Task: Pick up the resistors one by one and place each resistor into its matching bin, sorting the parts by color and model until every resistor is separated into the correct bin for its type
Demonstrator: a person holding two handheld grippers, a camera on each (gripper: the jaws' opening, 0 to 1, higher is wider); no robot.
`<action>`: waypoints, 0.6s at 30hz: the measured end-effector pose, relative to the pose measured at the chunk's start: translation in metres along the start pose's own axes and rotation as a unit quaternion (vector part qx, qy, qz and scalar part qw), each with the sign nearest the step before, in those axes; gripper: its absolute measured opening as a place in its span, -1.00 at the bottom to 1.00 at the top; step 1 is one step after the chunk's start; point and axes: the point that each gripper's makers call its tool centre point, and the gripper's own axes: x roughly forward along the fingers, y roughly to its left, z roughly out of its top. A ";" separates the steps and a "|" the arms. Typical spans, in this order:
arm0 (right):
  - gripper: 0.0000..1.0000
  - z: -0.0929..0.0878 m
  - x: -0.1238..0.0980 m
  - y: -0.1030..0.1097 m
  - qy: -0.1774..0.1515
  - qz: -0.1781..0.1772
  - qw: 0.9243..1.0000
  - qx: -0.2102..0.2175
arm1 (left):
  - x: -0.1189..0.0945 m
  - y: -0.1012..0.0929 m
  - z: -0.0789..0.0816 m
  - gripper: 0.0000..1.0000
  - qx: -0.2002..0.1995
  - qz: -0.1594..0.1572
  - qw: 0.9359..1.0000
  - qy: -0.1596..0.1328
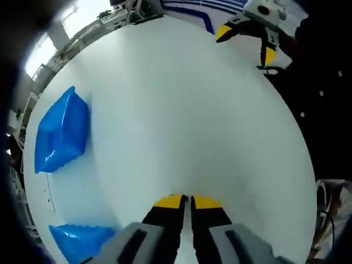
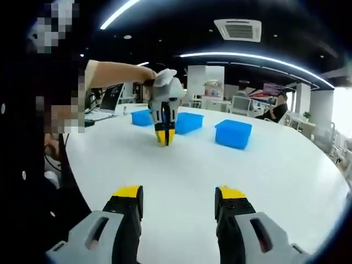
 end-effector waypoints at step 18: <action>0.07 0.003 0.002 0.004 -0.002 0.007 1.000 -0.004 | -0.047 0.008 0.020 -0.90 -0.081 0.052 0.979 -0.183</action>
